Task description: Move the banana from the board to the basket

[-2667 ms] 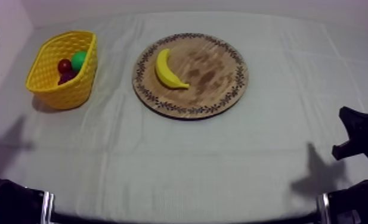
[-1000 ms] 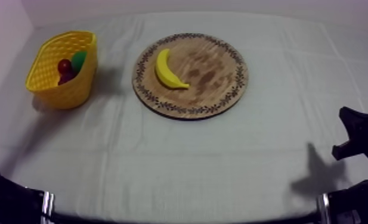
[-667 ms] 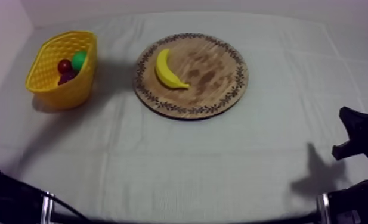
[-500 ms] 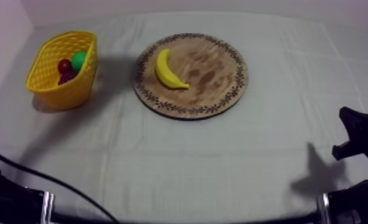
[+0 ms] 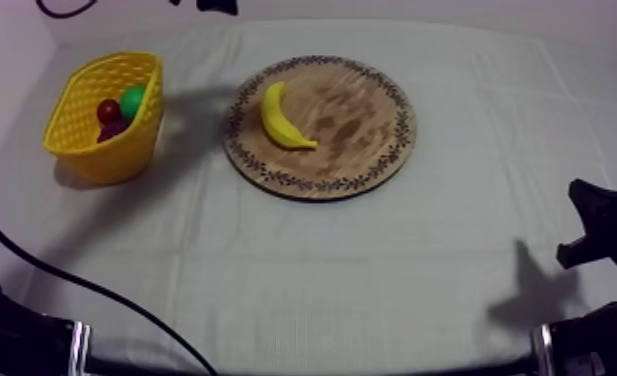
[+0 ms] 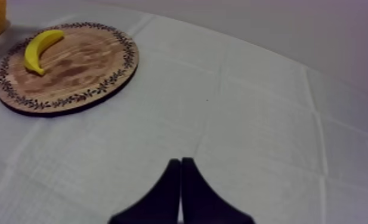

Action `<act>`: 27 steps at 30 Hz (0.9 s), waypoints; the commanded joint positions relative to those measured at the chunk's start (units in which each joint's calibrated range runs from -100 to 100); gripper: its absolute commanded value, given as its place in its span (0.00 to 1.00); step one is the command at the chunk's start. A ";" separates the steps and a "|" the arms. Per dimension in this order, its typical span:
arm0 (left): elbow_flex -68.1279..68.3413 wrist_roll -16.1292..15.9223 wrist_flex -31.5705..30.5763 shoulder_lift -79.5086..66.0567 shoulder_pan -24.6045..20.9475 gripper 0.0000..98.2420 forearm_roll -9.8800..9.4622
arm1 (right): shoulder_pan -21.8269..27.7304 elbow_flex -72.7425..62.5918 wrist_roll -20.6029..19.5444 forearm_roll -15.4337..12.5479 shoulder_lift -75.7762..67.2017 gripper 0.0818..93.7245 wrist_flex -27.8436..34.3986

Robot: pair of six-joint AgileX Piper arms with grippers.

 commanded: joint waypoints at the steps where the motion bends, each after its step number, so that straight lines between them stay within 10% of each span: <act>1: -0.11 -0.23 1.05 0.18 -0.08 0.77 0.70 | 0.00 -0.03 0.02 0.00 0.00 0.00 -0.03; 27: 6.43 -0.42 4.19 9.29 -1.71 0.82 4.92 | 0.00 -0.03 0.02 0.00 0.00 0.00 -0.03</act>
